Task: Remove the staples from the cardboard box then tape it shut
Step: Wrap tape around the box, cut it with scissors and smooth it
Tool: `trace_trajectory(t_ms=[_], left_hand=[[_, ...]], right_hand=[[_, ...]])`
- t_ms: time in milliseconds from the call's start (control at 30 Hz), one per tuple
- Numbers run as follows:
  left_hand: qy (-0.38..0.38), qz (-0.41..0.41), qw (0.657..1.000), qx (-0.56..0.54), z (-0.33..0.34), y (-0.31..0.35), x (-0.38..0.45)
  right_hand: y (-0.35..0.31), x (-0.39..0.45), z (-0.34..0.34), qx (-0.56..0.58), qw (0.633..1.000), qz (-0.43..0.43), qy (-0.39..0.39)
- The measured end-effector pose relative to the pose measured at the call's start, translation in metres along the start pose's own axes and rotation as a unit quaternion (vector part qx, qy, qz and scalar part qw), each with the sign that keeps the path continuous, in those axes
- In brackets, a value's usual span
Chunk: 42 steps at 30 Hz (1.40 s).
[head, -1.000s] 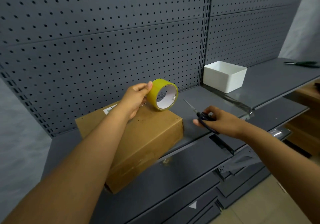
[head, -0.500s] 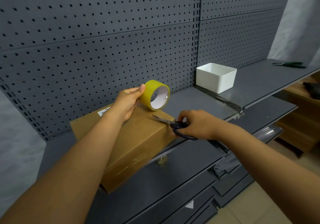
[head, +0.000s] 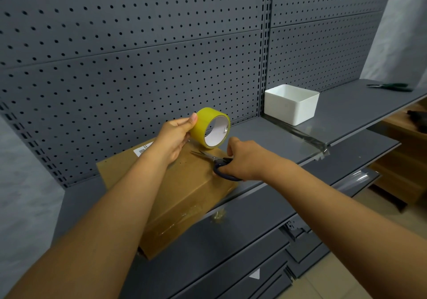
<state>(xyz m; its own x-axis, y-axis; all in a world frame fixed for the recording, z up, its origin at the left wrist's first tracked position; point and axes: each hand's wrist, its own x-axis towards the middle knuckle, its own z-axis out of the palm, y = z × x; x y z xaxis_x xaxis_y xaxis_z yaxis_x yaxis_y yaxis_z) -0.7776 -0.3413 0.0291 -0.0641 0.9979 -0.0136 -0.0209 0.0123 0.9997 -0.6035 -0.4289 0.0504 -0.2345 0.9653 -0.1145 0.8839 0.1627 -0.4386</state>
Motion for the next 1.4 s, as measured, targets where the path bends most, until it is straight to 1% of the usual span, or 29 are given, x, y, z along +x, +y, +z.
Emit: trace_trajectory(t_ms=[167, 367, 700, 833, 1033, 1133, 1267, 1400], left_hand=[[-0.004, -0.001, 1.0, 0.002, -0.001, 0.001, 0.0], [-0.01, -0.001, 1.0, 0.008, -0.003, 0.001, 0.001], [-0.014, 0.002, 0.999, 0.032, -0.004, 0.004, 0.001], [-0.018, 0.013, 0.998, 0.056, -0.002, 0.004, 0.001], [-0.038, 0.026, 0.995, 0.084, 0.003, 0.003, 0.002], [-0.035, 0.028, 0.997, 0.067, 0.01, 0.008, 0.002], [-0.02, 0.032, 0.998, 0.042, 0.017, 0.019, 0.003], [-0.022, 0.065, 0.997, 0.038, 0.027, 0.027, 0.004]], right_hand=[[-0.002, 0.006, 0.009, -0.014, 0.999, -0.014, 0.024], [-0.001, 0.004, 0.01, -0.021, 0.999, -0.021, 0.031], [0.002, 0.006, 0.007, -0.019, 0.999, -0.023, 0.026], [0.009, 0.006, 0.003, -0.036, 0.999, -0.004, 0.027], [0.021, 0.004, -0.006, -0.002, 1.0, 0.007, -0.002], [0.031, 0.006, -0.011, 0.012, 1.0, 0.003, 0.004], [0.044, 0.007, -0.02, 0.034, 0.999, 0.003, 0.031], [0.048, 0.014, -0.025, 0.022, 0.999, 0.015, 0.034]])
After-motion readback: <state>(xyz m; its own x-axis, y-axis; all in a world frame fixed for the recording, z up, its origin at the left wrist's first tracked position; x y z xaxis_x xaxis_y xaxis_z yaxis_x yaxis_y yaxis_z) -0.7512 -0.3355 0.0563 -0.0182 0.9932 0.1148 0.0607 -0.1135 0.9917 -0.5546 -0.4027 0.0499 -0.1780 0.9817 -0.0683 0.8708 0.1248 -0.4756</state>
